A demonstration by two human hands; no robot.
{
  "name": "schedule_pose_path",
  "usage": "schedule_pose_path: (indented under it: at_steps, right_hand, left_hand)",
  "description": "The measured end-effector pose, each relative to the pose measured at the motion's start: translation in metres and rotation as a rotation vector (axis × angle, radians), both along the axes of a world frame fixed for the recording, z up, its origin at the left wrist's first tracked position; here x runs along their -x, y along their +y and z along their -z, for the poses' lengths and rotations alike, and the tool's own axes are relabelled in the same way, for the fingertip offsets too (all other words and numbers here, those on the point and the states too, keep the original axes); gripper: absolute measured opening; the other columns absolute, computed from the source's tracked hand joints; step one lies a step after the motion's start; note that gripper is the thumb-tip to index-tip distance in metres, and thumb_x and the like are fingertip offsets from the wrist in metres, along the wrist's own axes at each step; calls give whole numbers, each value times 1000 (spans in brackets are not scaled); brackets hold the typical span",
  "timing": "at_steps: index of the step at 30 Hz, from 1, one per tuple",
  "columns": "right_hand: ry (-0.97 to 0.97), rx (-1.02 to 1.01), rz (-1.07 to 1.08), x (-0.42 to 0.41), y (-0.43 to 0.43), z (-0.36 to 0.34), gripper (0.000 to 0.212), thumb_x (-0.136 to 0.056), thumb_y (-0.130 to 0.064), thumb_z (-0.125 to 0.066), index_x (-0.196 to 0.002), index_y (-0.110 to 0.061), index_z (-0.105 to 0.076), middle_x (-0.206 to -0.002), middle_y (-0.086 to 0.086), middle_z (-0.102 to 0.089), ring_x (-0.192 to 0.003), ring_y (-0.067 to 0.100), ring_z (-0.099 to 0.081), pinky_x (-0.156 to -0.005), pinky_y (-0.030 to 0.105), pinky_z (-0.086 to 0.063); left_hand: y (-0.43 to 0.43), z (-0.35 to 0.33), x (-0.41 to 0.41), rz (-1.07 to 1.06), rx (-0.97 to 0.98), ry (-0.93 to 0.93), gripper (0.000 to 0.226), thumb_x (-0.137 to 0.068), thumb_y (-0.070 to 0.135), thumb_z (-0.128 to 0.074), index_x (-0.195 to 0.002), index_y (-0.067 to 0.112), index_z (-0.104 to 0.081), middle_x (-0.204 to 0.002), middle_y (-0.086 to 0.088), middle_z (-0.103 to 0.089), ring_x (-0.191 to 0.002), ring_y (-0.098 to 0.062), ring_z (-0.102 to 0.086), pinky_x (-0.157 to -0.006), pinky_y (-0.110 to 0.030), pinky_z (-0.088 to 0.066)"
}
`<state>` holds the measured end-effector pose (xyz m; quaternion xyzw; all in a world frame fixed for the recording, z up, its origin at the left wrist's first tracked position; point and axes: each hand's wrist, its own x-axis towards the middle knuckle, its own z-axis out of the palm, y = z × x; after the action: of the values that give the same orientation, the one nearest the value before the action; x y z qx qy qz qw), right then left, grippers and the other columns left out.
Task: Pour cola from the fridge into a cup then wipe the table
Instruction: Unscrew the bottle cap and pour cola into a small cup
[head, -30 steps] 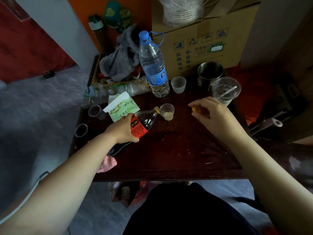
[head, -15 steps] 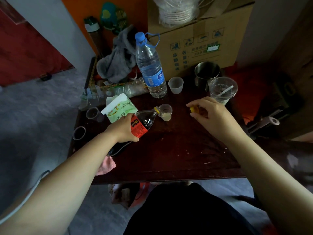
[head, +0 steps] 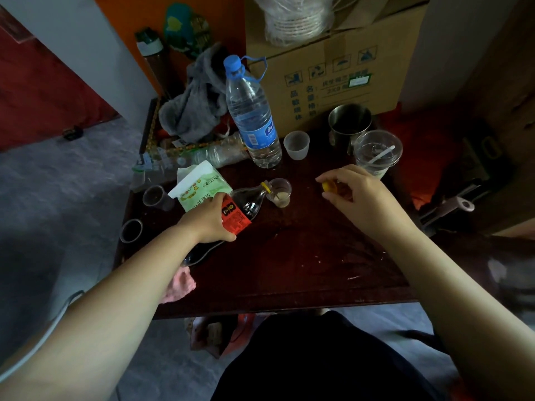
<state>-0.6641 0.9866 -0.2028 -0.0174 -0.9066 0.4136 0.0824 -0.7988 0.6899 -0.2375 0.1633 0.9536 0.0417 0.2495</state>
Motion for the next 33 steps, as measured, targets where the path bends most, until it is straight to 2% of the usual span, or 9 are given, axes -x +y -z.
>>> schedule_pose_path:
  at_steps: [4, 10, 16, 20, 24, 28, 33]
  right_hand:
    - [-5, 4, -4, 0, -1, 1, 28, -86, -19, -66, -113, -25, -64, -101, -12, -54, -86, -4, -52, -72, 3, -38]
    - [-19, 6, -11, 1, -2, 1, 28, -86, -20, -66, -113, -25, -64, -101, -10, -55, -85, -1, -53, -72, 5, -39]
    - [-17, 12, -17, 2, -7, 1, 27, -86, -20, -67, -113, -25, -64, -101, -11, -55, -84, 1, -54, -73, 4, -39]
    - [-20, 2, -61, 7, -12, -1, 27, -86, -20, -66, -113, -25, -64, -100, -10, -55, -83, 5, -55, -71, 7, -40]
    - [6, 20, -105, 13, -22, -10, 28, -86, -19, -65, -113, -26, -64, -101, -12, -55, -86, -1, -54, -72, 8, -42]
    - [8, 64, -123, 19, -32, -22, 37, -84, -20, -68, -119, -27, -60, -103, -12, -58, -88, -1, -55, -74, 8, -44]
    - [-19, 118, -177, 22, -48, -33, 33, -80, -20, -73, -110, -30, -64, -98, -15, -64, -87, -4, -59, -73, 6, -44]
  left_hand:
    - [0, 2, -4, -11, -59, 32, 102, -56, 42, -84, -138, 22, -28, -121, -1, -52, -102, -18, -55, -84, -35, -47]
    - [-2, 4, -13, -27, -113, 29, 101, -57, 40, -84, -138, 22, -28, -130, -2, -49, -112, -21, -53, -92, -40, -47]
    - [-5, 3, -22, -57, -168, 3, 98, -57, 42, -82, -137, 26, -29, -129, 1, -49, -112, -18, -53, -93, -44, -48]
    - [-6, 0, -36, -75, -298, 37, 94, -55, 42, -82, -132, 34, -29, -129, 8, -47, -114, -12, -51, -92, -38, -48]
    - [-4, -3, -54, -79, -405, 84, 95, -55, 44, -82, -133, 36, -29, -131, 15, -43, -119, -7, -48, -92, -27, -43]
    - [-1, -7, -74, -75, -472, 124, 98, -53, 45, -82, -135, 34, -30, -135, 8, -46, -121, -7, -48, -99, -30, -44]
    - [-1, -15, -96, -97, -541, 133, 99, -53, 47, -80, -137, 36, -30, -137, 13, -44, -122, -3, -47, -99, -32, -46]
